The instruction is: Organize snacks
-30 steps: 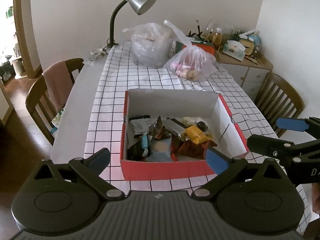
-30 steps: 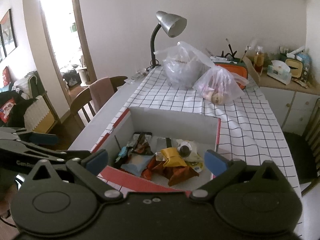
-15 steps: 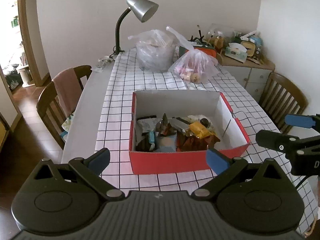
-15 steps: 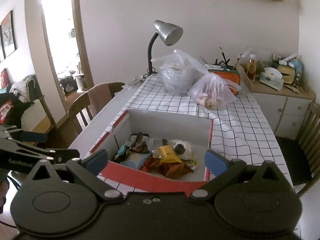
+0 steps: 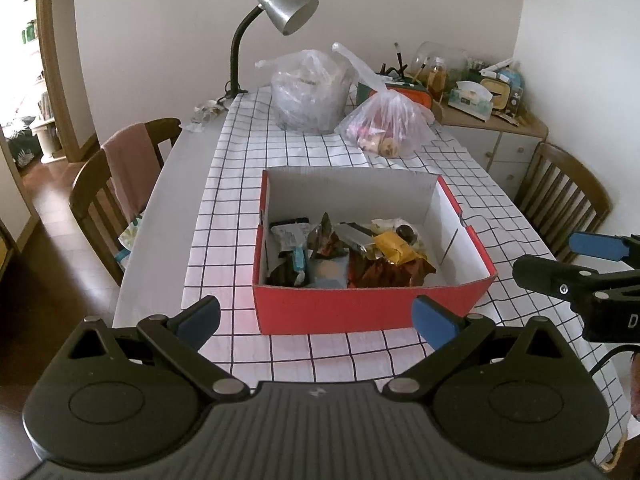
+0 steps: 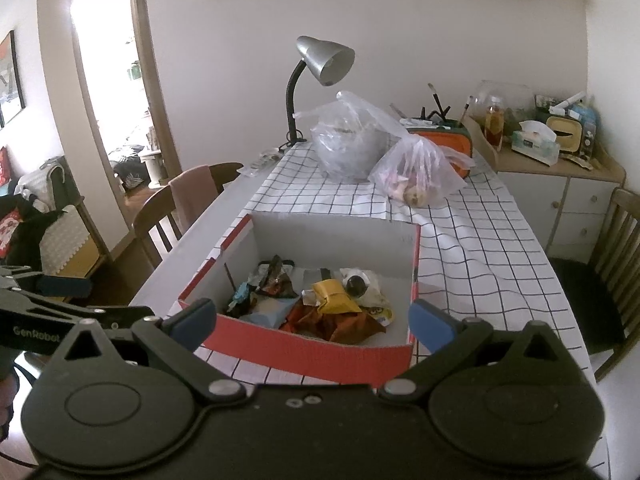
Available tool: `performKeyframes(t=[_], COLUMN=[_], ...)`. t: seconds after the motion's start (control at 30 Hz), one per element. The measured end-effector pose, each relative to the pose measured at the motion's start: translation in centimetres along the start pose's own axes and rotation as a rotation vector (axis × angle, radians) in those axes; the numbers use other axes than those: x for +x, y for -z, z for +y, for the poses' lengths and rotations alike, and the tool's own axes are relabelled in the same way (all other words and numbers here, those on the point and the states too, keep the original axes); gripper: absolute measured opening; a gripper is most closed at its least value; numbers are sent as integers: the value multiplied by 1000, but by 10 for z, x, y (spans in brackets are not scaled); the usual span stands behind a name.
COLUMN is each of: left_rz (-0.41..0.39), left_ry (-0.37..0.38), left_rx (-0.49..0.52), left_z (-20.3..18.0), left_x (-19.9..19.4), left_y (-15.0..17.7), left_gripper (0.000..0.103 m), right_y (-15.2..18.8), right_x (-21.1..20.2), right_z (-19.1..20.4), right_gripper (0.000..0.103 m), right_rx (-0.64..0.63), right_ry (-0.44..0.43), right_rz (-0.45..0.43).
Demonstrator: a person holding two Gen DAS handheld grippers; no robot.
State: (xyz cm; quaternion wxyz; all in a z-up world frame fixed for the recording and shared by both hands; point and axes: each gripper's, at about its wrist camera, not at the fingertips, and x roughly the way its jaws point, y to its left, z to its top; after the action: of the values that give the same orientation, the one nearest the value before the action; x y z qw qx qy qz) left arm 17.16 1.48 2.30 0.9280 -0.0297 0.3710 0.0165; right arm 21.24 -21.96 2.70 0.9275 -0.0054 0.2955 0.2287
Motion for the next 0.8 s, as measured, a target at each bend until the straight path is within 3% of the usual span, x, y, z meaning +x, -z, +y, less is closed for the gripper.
performKeyframes(t=[0.8], left_rz=[-10], left_ry=[2], left_rx=[3], left_z=[-3], left_x=[-2], left_y=[-2], left_gripper=[103], right_y=[7], right_x=[1], right_z=[1], right_gripper=[103], right_rx=[28], right_ry=[12], right_rz=[9])
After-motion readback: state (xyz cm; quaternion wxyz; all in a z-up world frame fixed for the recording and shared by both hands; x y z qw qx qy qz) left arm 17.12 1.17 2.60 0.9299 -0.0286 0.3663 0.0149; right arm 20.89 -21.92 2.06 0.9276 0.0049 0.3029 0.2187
